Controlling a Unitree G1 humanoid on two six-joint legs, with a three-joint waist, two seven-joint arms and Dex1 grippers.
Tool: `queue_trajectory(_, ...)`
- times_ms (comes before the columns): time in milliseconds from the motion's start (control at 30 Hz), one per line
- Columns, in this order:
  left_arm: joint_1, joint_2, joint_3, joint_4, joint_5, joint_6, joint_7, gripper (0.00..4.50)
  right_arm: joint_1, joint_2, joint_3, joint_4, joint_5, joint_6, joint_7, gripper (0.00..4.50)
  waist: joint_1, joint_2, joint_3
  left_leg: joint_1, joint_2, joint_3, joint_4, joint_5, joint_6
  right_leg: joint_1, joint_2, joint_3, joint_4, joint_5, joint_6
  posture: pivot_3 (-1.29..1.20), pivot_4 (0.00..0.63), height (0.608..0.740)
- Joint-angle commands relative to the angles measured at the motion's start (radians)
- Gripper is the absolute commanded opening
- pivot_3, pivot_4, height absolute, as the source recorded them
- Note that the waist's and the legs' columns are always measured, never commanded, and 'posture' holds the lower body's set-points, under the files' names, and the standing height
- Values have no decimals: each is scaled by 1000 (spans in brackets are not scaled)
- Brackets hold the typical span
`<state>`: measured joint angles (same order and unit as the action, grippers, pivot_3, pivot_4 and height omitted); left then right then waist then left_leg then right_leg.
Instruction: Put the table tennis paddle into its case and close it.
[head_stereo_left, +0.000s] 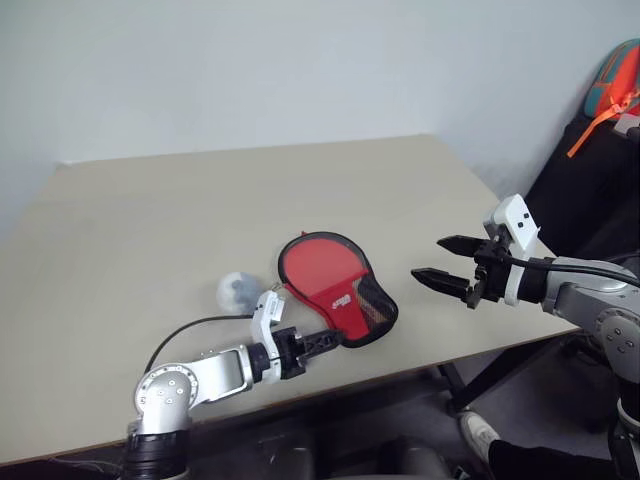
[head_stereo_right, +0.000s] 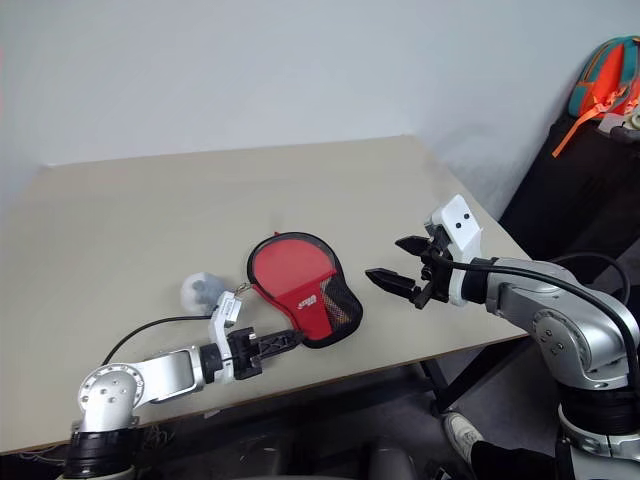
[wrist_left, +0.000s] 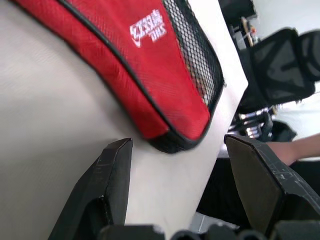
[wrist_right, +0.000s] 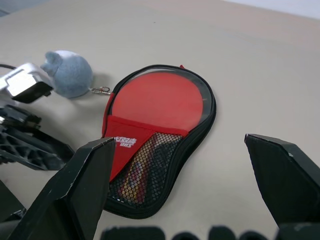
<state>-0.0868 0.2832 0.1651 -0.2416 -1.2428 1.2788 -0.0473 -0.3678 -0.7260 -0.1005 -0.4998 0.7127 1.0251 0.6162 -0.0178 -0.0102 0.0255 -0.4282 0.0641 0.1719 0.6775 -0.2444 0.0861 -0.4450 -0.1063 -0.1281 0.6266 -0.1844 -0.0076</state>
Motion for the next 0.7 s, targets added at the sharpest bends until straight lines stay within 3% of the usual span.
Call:
queue_trajectory(33,-18,-33,-10,12,4,11,61,3068,-16,4,-38,-30,23,1,-16,4500,0,1,0,0,0,0,0,0,0,0,0,0,0,0,0,0,0,715)
queue_trajectory(300,-73,-94,-17,78,49,36,158,3068,-26,14,-28,-29,38,1,-42,4500,22,2,-1,0,-2,-2,1,0,0,2,-1,0,-1,0,1,0,0,715)
queue_trajectory(700,-233,-293,58,255,91,-13,324,3068,-43,36,-22,-25,45,9,-76,4500,38,5,-3,-1,-11,-12,2,-3,5,6,-6,-3,-2,2,3,0,0,715)
